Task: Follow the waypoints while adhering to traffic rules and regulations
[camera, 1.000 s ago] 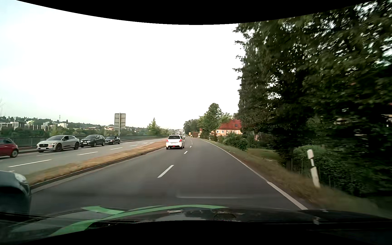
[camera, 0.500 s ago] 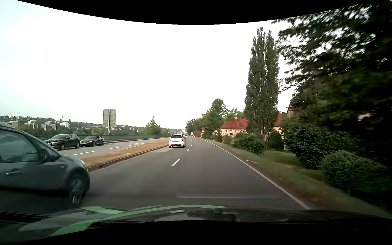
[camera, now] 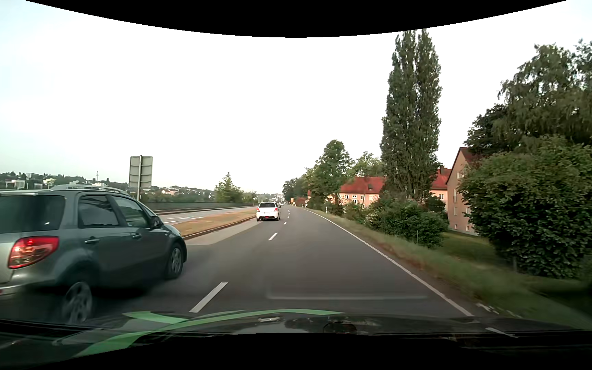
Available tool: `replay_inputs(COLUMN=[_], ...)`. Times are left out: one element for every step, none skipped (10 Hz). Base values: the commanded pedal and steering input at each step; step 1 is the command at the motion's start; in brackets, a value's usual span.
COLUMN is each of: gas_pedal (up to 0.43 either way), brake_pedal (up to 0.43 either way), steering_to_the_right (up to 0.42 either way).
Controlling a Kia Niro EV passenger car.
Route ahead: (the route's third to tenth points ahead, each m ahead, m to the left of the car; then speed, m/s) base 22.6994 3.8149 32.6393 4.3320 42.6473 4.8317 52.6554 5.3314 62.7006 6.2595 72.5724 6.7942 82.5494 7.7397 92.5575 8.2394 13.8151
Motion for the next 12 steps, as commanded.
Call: replay_inputs(gas_pedal=[0.189,0.189,0.189,0.189,0.189,0.189,0.177,0.169,0.150,0.138,0.138,0.138], brake_pedal=[0.000,0.000,0.000,0.000,0.000,0.000,0.000,0.000,0.000,0.000,0.000,0.000], steering_to_the_right=[-0.008,-0.008,-0.008,-0.008,-0.008,-0.009,-0.009,-0.009,-0.010,-0.010,-0.011,-0.011])
